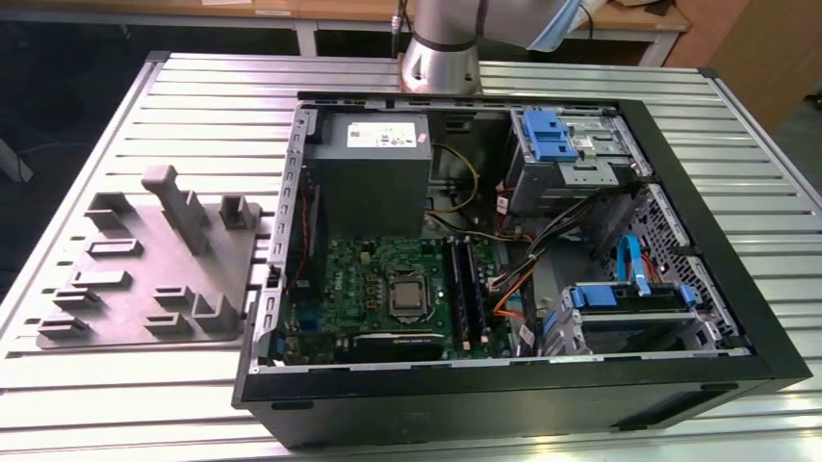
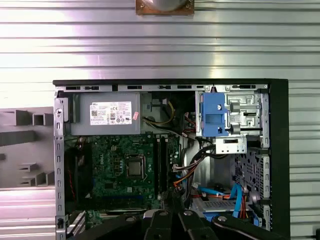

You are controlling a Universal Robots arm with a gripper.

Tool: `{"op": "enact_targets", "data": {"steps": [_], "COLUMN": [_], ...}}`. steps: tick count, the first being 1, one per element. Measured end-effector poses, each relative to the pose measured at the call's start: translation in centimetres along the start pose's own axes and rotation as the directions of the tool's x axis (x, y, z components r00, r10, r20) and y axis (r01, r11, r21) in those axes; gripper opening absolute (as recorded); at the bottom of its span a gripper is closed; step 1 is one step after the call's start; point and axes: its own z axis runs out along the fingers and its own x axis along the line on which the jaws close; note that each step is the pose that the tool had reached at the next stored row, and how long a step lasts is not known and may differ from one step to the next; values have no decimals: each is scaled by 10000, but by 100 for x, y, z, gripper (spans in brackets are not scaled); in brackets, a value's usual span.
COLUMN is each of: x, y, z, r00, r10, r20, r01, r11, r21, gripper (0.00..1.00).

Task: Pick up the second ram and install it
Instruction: 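Press down the second ram until it locks into place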

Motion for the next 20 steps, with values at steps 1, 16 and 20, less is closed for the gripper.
{"op": "enact_targets", "data": {"steps": [1, 16, 20], "x": [5, 8, 8], "y": [-2, -3, -3], "z": [136, 202, 219], "r00": [10000, 10000, 10000], "r10": [0, 0, 0], "r20": [0, 0, 0], "r01": [0, 0, 0], "r11": [10000, 10000, 10000], "r21": [0, 0, 1], "gripper": [10, 10, 10]}}
